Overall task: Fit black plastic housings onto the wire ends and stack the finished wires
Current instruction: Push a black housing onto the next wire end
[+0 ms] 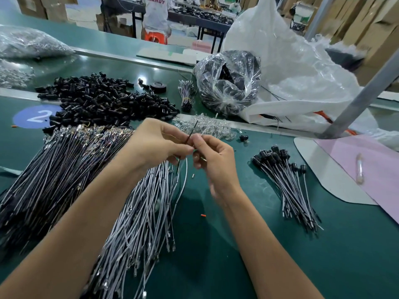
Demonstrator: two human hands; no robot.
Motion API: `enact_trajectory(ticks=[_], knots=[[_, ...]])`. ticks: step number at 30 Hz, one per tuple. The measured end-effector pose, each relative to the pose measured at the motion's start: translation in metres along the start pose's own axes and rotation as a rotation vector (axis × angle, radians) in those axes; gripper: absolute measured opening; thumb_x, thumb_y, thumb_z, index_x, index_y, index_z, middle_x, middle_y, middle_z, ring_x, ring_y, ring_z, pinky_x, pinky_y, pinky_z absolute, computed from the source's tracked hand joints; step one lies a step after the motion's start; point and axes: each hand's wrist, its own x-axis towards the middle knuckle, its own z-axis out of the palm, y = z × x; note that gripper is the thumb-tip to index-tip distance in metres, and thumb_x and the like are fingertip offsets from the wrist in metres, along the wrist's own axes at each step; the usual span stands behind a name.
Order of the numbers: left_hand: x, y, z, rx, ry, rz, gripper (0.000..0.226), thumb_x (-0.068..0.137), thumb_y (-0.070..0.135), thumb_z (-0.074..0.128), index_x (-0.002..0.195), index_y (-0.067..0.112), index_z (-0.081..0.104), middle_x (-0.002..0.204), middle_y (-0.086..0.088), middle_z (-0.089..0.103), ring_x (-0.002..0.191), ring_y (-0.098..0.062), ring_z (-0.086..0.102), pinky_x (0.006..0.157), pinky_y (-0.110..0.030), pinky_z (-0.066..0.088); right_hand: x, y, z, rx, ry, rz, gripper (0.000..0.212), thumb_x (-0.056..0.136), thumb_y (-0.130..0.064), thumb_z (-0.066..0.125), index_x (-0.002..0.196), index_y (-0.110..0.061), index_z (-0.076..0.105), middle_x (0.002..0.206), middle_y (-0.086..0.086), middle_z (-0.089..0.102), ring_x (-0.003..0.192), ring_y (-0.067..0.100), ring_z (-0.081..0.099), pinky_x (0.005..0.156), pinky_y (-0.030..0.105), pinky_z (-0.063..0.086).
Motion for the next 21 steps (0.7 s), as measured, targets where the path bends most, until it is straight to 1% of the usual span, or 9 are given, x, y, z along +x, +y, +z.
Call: enact_trajectory(ticks=[2, 4, 7, 9, 12, 14, 17, 19, 21], knots=[[0.003, -0.005, 0.002, -0.133, 0.009, -0.024, 0.015, 0.07, 0.0, 0.08, 0.083, 0.004, 0.075, 0.068, -0.007, 0.073, 0.056, -0.01, 0.067, 0.051, -0.017, 0.053, 0.003, 0.0, -0.004, 0.019, 0.079, 0.011, 0.016, 0.094, -0.009, 0.062, 0.081, -0.009, 0.071, 0.064, -0.001, 0.061, 0.05, 0.006, 0.046, 0.046, 0.017, 0.039], [0.004, -0.009, 0.002, -0.271, 0.033, -0.063, 0.019, 0.064, 0.009, 0.079, 0.082, 0.004, 0.074, 0.07, -0.008, 0.073, 0.06, -0.013, 0.069, 0.054, -0.018, 0.055, 0.005, -0.001, -0.009, -0.049, 0.113, -0.006, 0.015, 0.093, -0.01, 0.064, 0.082, -0.012, 0.074, 0.061, -0.004, 0.061, 0.048, 0.004, 0.045, 0.046, 0.016, 0.038], [0.007, -0.014, 0.001, -0.376, 0.063, -0.11, 0.023, 0.06, 0.016, 0.077, 0.08, 0.004, 0.075, 0.071, -0.008, 0.073, 0.063, -0.014, 0.07, 0.056, -0.021, 0.057, 0.005, 0.0, -0.012, -0.204, 0.075, -0.064, 0.008, 0.089, -0.014, 0.07, 0.084, -0.016, 0.076, 0.057, -0.008, 0.061, 0.047, 0.004, 0.043, 0.047, 0.016, 0.037], [0.009, -0.016, -0.001, -0.404, 0.077, -0.133, 0.024, 0.059, 0.017, 0.078, 0.079, 0.004, 0.075, 0.071, -0.007, 0.074, 0.062, -0.013, 0.07, 0.056, -0.021, 0.057, 0.005, 0.002, -0.011, -0.309, 0.032, -0.104, 0.004, 0.085, -0.016, 0.074, 0.086, -0.015, 0.078, 0.056, -0.012, 0.063, 0.045, 0.0, 0.046, 0.05, 0.012, 0.037], [0.01, -0.018, -0.002, -0.428, 0.088, -0.145, 0.023, 0.057, 0.017, 0.078, 0.077, 0.006, 0.074, 0.069, -0.005, 0.074, 0.06, -0.012, 0.07, 0.056, -0.02, 0.057, 0.004, 0.005, -0.009, -0.388, -0.001, -0.139, 0.007, 0.082, -0.018, 0.078, 0.087, -0.014, 0.079, 0.055, -0.017, 0.064, 0.046, -0.003, 0.05, 0.053, 0.007, 0.036], [0.01, -0.018, -0.001, -0.426, 0.083, -0.15, 0.021, 0.056, 0.018, 0.078, 0.075, 0.008, 0.074, 0.067, -0.004, 0.073, 0.059, -0.01, 0.069, 0.055, -0.019, 0.056, 0.004, 0.006, -0.009, -0.409, 0.0, -0.159, 0.005, 0.081, -0.02, 0.079, 0.085, -0.016, 0.08, 0.056, -0.016, 0.065, 0.049, -0.003, 0.051, 0.054, 0.008, 0.037], [0.01, -0.018, 0.001, -0.422, 0.069, -0.166, 0.019, 0.056, 0.019, 0.079, 0.073, 0.011, 0.075, 0.066, 0.0, 0.073, 0.058, -0.006, 0.067, 0.047, -0.015, 0.05, 0.004, 0.006, -0.009, -0.419, -0.006, -0.174, 0.004, 0.082, -0.021, 0.078, 0.081, -0.018, 0.08, 0.059, -0.014, 0.067, 0.052, -0.003, 0.053, 0.056, 0.011, 0.039], [0.01, -0.019, 0.002, -0.42, 0.077, -0.183, 0.024, 0.055, 0.021, 0.079, 0.077, 0.01, 0.075, 0.064, 0.002, 0.071, 0.054, -0.002, 0.063, 0.044, -0.014, 0.045, 0.003, 0.006, -0.008, -0.405, -0.022, -0.161, 0.004, 0.083, -0.023, 0.077, 0.08, -0.02, 0.079, 0.064, -0.009, 0.07, 0.058, 0.0, 0.056, 0.06, 0.017, 0.044], [0.01, -0.019, 0.003, -0.465, 0.064, -0.201, 0.026, 0.055, 0.02, 0.079, 0.078, 0.008, 0.075, 0.063, 0.002, 0.07, 0.053, -0.002, 0.062, 0.043, -0.014, 0.046, 0.002, 0.005, -0.007, -0.388, -0.026, -0.144, 0.005, 0.084, -0.022, 0.077, 0.079, -0.023, 0.078, 0.067, -0.006, 0.072, 0.061, 0.003, 0.058, 0.062, 0.022, 0.046]])
